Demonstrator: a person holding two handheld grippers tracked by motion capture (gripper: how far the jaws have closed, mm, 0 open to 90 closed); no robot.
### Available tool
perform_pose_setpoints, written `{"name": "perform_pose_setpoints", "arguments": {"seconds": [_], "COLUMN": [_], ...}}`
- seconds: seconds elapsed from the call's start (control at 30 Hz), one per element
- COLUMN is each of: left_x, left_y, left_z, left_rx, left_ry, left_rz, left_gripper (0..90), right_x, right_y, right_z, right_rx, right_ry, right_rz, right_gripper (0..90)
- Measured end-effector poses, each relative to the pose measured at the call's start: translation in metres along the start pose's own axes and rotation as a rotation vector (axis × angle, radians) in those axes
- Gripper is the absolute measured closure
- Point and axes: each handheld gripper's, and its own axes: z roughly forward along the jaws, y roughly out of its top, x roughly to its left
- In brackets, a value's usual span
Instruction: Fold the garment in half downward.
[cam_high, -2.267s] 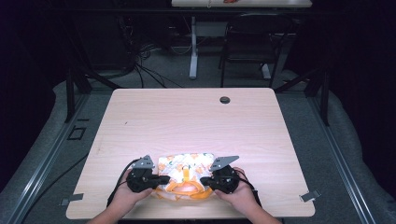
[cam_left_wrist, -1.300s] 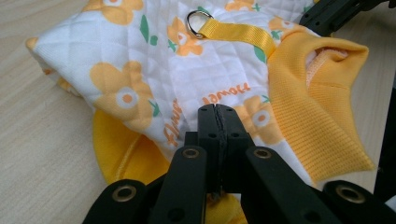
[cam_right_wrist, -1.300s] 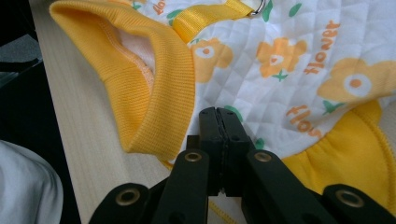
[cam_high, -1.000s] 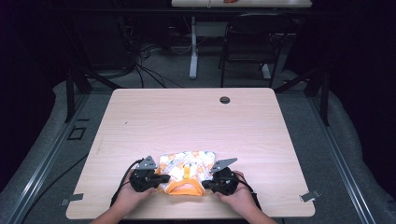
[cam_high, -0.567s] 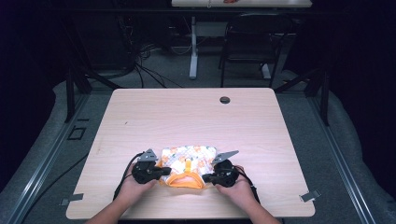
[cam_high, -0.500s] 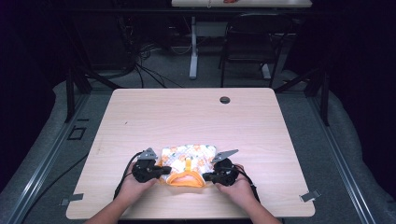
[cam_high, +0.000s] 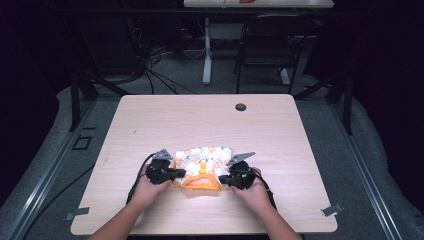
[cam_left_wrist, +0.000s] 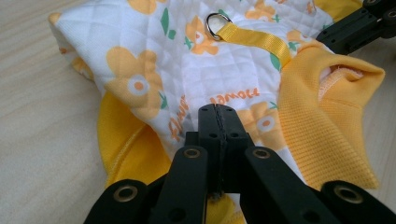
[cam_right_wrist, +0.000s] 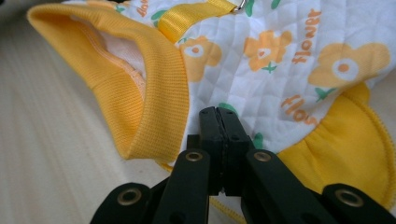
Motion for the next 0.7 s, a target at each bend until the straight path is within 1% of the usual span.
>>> {"name": "perform_pose_setpoints", "arguments": {"seconds": [0.03, 0.07, 0.1, 0.17, 0.2, 0.23, 0.27, 0.37, 0.47, 0.6, 0.67, 0.7], "left_x": [0.001, 0.001, 0.002, 0.003, 0.004, 0.006, 0.006, 0.007, 0.008, 0.008, 0.008, 0.008], "left_y": [0.002, 0.002, 0.005, 0.006, 0.006, 0.007, 0.007, 0.010, 0.012, 0.012, 0.013, 0.013], "left_z": [0.001, 0.001, 0.002, 0.003, 0.003, 0.004, 0.004, 0.006, 0.006, 0.006, 0.006, 0.006], "left_rx": [0.004, 0.004, 0.010, 0.007, 0.005, 0.001, 0.001, 0.010, 0.019, 0.016, 0.018, 0.018], "left_ry": [0.003, 0.003, 0.009, 0.013, 0.014, 0.009, 0.009, 0.021, 0.026, 0.026, 0.025, 0.025], "left_rz": [-0.001, -0.001, 0.000, 0.001, 0.003, -0.012, -0.012, -0.002, 0.007, 0.000, -0.014, -0.014], "left_gripper": [89.8, 89.8, 89.8, 89.8, 89.8, 89.8, 89.8, 89.8, 89.8, 89.8, 89.8, 89.7], "right_x": [0.000, 0.000, -0.002, -0.004, -0.005, -0.008, -0.008, -0.009, -0.010, -0.011, -0.009, -0.009], "right_y": [0.004, 0.004, 0.006, 0.007, 0.007, 0.008, 0.008, 0.011, 0.012, 0.012, 0.012, 0.012], "right_z": [0.001, 0.001, 0.003, 0.002, 0.003, 0.004, 0.004, 0.004, 0.005, 0.005, 0.005, 0.005], "right_rx": [0.005, 0.005, 0.001, 0.011, 0.000, 0.003, 0.003, 0.013, 0.013, 0.011, 0.007, 0.007], "right_ry": [-0.029, -0.029, -0.037, -0.039, -0.040, -0.034, -0.034, -0.045, -0.038, -0.042, -0.054, -0.054], "right_rz": [-0.022, -0.022, -0.012, -0.010, 0.003, 0.003, 0.003, 0.003, 0.005, 0.006, 0.005, 0.005], "right_gripper": [89.9, 89.9, 89.9, 89.9, 89.9, 89.9, 89.9, 90.0, 90.0, 89.9, 89.7, 89.7]}}
